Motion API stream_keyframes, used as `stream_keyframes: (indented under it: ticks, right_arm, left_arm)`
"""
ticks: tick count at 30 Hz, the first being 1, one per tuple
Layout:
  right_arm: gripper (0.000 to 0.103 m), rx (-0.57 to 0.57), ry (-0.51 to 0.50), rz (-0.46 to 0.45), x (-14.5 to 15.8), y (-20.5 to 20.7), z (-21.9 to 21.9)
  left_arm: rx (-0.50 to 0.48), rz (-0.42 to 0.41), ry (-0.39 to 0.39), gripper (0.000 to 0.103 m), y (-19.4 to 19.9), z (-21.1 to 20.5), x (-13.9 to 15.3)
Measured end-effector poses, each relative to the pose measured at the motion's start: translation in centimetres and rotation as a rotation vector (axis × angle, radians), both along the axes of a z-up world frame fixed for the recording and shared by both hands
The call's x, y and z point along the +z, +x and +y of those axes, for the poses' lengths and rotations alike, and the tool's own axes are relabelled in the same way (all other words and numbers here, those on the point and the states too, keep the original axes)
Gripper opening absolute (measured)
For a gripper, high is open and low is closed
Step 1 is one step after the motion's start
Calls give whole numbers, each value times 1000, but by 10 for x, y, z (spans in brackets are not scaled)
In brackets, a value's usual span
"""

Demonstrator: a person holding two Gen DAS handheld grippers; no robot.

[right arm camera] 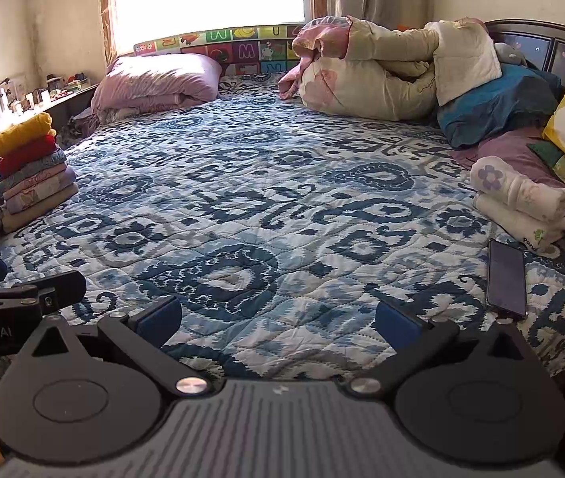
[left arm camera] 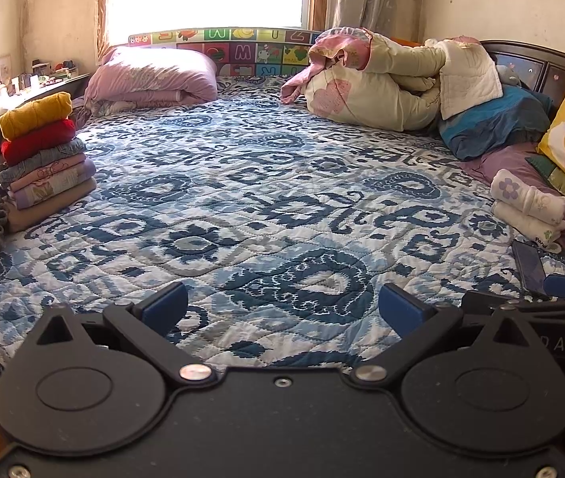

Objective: Fold clothes

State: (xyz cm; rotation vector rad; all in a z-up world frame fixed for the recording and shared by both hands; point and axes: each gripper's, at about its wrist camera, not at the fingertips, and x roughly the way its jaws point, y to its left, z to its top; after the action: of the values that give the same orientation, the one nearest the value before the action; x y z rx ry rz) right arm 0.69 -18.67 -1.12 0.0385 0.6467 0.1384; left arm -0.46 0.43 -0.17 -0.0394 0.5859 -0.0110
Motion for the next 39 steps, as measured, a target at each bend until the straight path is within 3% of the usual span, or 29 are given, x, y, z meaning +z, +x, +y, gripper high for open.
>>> stream_keyframes:
  ticks: [26, 31, 39]
  right_arm:
    - [103, 19, 30, 25, -10, 15, -9]
    - [103, 18, 74, 39, -16, 31, -28]
    - [103, -62, 132, 38, -24, 62, -76]
  left_arm:
    - [-32, 21, 31, 103, 20, -13, -1]
    - [-65, 10, 115, 103, 44, -39, 7]
    - [-145, -4, 177, 103, 91, -92, 9]
